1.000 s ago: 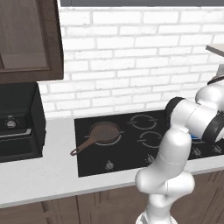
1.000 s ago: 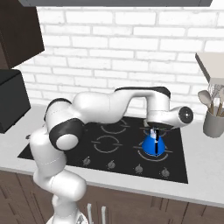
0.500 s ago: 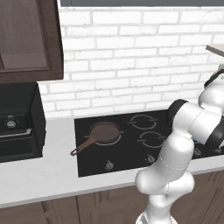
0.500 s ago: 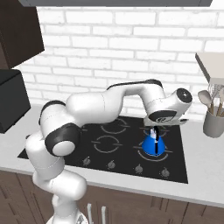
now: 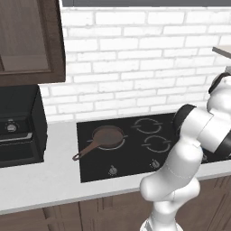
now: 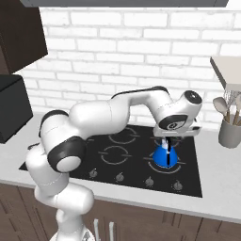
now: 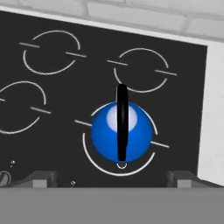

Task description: Pick the kettle from the counter and place it on a stove burner. Then turn the burner on.

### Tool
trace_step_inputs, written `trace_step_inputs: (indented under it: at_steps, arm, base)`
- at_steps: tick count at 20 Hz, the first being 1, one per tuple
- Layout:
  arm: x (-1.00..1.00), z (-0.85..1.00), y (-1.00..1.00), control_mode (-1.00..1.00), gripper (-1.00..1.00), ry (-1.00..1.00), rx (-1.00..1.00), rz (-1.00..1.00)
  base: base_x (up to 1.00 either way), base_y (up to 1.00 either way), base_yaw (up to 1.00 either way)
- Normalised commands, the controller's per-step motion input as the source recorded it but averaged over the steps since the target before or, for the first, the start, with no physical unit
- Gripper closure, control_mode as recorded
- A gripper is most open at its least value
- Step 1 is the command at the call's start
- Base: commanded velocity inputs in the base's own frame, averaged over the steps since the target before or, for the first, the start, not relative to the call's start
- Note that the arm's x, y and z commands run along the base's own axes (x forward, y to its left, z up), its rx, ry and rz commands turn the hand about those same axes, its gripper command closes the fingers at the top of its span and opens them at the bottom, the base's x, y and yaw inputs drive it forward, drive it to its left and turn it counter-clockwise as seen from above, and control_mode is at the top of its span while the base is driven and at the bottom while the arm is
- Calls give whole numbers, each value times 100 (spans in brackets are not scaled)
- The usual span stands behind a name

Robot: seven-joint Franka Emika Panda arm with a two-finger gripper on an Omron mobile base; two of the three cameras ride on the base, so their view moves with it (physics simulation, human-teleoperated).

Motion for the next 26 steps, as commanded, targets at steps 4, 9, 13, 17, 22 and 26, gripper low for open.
trace_step_inputs:
  at_steps: [4,9,13,17,22,26]
  arm:
    - [0,-19,0,-100,-100,14,0,-7]
    - [-8,-8,0,-100,-100,12,0,-4]
    - [-14,-1,0,-100,-100,7,0,0]
    - [-25,0,0,-100,-100,3,0,0]
    - [-29,-2,0,-100,-100,4,-1,0]
    - [-6,-34,0,-100,-100,15,-2,0]
  base:
    - [0,0,0]
    - [0,0,0]
    - [0,0,0]
    - [0,0,0]
    - [0,0,0]
    - [0,0,0]
